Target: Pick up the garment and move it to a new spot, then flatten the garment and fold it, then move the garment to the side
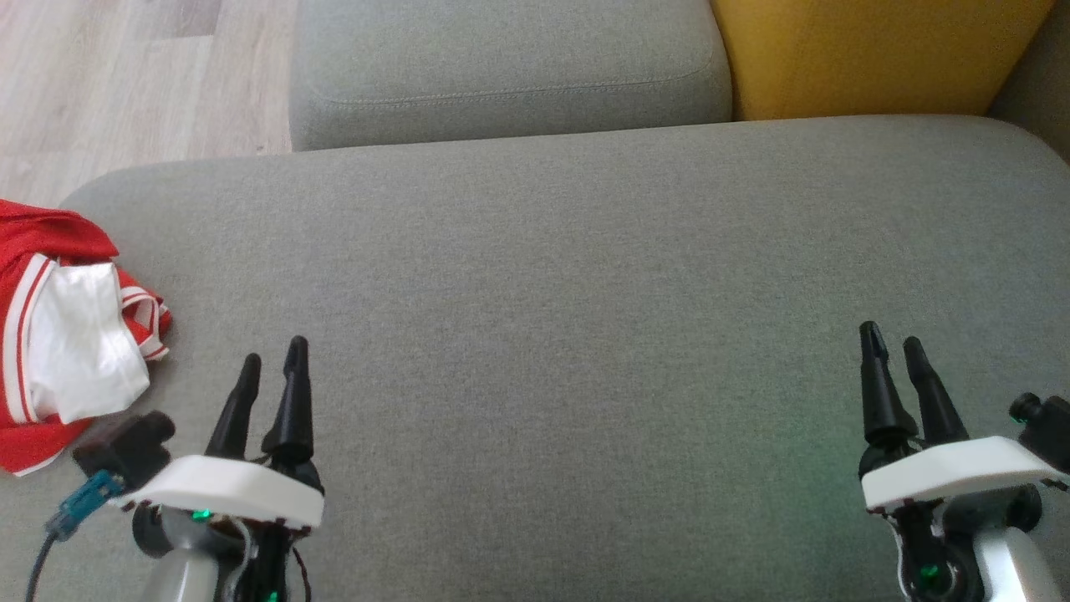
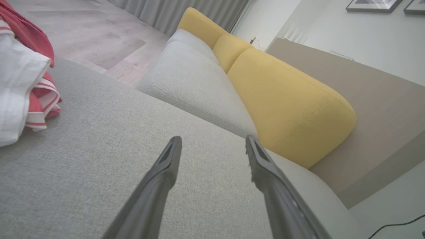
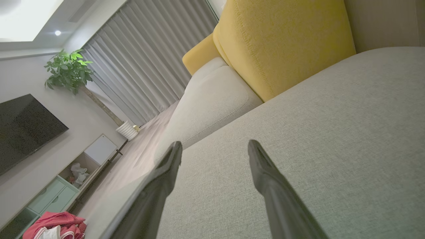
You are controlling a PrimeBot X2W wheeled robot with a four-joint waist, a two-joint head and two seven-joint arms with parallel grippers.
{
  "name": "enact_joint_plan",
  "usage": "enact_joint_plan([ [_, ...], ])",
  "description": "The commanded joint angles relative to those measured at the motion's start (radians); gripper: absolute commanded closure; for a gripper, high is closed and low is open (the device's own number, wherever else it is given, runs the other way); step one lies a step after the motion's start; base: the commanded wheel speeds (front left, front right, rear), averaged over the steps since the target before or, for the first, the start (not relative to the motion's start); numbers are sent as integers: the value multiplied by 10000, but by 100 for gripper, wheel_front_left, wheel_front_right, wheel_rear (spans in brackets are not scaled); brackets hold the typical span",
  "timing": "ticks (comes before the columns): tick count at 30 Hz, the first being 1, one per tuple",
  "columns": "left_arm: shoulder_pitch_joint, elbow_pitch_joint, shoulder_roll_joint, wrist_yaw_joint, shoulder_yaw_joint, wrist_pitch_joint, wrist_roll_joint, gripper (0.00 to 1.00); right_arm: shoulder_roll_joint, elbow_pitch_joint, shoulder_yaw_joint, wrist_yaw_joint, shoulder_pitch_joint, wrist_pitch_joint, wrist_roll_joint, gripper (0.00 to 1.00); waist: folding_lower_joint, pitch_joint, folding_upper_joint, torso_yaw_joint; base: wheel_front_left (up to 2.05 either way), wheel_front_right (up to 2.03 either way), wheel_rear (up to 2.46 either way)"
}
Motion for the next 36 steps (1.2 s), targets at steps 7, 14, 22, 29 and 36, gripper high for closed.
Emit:
enact_joint_plan([
  [7, -393, -409, 355, 200, -101, -322, 1222, 0, -96, -376, 282, 51, -183, -197, -1190, 0, 0, -4, 0, -14, 0, 0, 0],
  [14, -338, -407, 484, 370, -371, -527, 2139, 0, -66, -344, 334, 55, -154, -292, -2100, 0, 0, -5, 0, -32, 0, 0, 0],
  [22, -264, -497, 574, 567, -604, -732, 2972, 0, -13, -378, 392, 60, -113, -384, -2968, 0, 0, -5, 0, -35, 0, 0, 0],
  [29, -232, -505, 691, 721, -846, -937, 3806, 0, 39, -460, 470, 64, -49, -441, -3842, 0, 0, -7, 0, 16, 0, 0, 0],
  [36, -218, -432, 742, 831, -1088, -1143, 4553, 0, 113, -575, 489, 69, -30, -530, -4575, 0, 0, 15, 0, 74, 0, 0, 0],
])
